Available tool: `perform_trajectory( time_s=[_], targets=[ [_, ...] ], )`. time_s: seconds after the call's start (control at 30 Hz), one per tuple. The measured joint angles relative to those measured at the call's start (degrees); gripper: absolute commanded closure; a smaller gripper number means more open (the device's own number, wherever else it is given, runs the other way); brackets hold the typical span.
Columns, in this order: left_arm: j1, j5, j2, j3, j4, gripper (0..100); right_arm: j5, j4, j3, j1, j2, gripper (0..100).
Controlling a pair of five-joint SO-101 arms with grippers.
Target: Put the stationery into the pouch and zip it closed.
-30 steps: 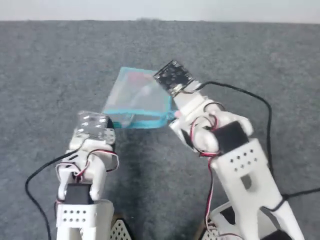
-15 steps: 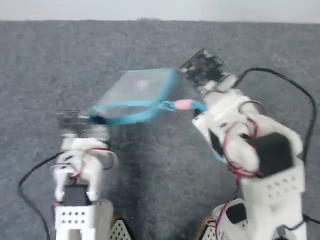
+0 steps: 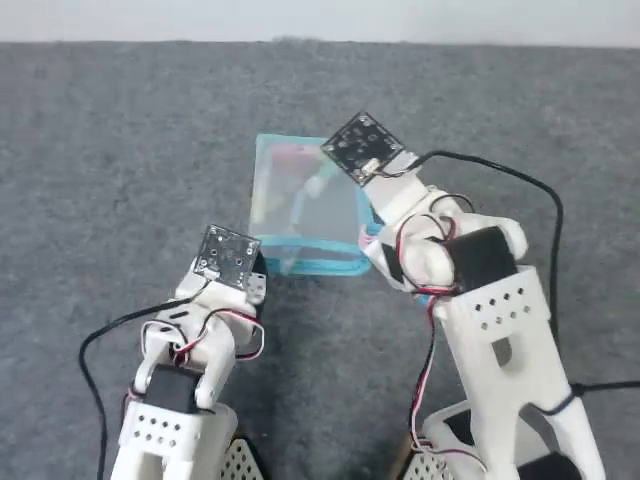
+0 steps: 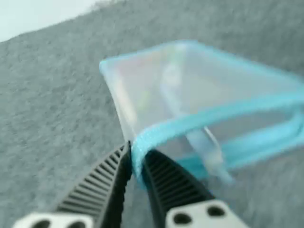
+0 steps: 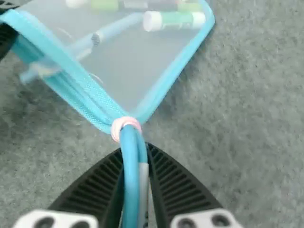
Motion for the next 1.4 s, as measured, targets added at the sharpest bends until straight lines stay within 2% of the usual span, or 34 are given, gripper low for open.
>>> perform_trajectory(
  time_s=[0.1, 0.17, 0.27, 0.33, 0.37, 0.43, 0.5, 0.57, 0.63, 0.7, 0.73, 0.87, 1.03, 1.17, 1.3, 1.4],
  targets=[
    [-6.59, 5.01, 0.0, -0.26, 0.0, 99, 0.26, -0.62, 0.79, -0.44, 0.09, 99.1],
    [-10.02, 5.63, 0.0, -0.35, 0.0, 99, 0.26, -1.76, 0.88, 0.0, 0.09, 99.1],
    [-2.37, 2.55, 0.0, -0.35, 0.44, 99, 0.26, -2.02, 1.05, -0.26, 0.09, 99.1],
    [-0.79, 2.81, 0.0, -0.79, 0.79, 99, 0.26, -2.02, 2.11, 0.0, 0.0, 99.1],
    [-2.73, 4.48, 0.0, -0.97, 0.7, 99, 0.26, -2.02, 2.99, 0.0, 0.0, 99.1],
    [-10.99, 8.97, 0.0, -0.88, 0.18, 99, 0.26, -3.08, 5.1, -0.44, 0.0, 99.1],
    [-16.35, 9.58, 0.0, -0.97, 0.18, 99, 0.26, -5.27, 7.38, -0.44, 0.09, 99.1],
    [-13.54, 5.36, -0.09, 0.18, 0.53, 99, 0.26, -7.91, 10.46, -0.35, 0.09, 98.9],
    [-3.43, 1.14, 0.0, 0.35, 2.46, 99, 0.26, -10.46, 14.24, 0.0, 0.09, 98.9],
    [3.96, 1.32, 0.0, 0.35, 2.73, 99, 0.26, -12.31, 17.93, 0.97, 0.09, 98.8],
    [4.75, 1.41, 0.0, 0.35, 2.73, 99, 0.26, -13.01, 19.34, 1.23, 0.09, 98.7],
    [0.88, 1.93, 0.0, 2.02, 0.7, 99, -0.7, -14.51, 21.19, 3.87, 0.09, 98.7],
    [0.53, 2.02, 0.0, 3.69, -1.76, 99, -3.87, -14.33, 21.19, 5.71, 0.09, 98.7],
    [0.53, 2.02, 0.0, 3.78, -2.02, 99, -4.31, -9.58, 17.58, 5.36, -1.49, 98.1],
    [0.53, 2.02, 0.0, 6.24, -6.15, 99, -4.31, -7.38, 10.81, 5.89, -4.13, 86.4],
    [0.53, 3.78, 0.0, 6.68, -7.74, 99, -3.96, -7.38, 8.26, 9.67, -2.2, 79.2]
  ],
)
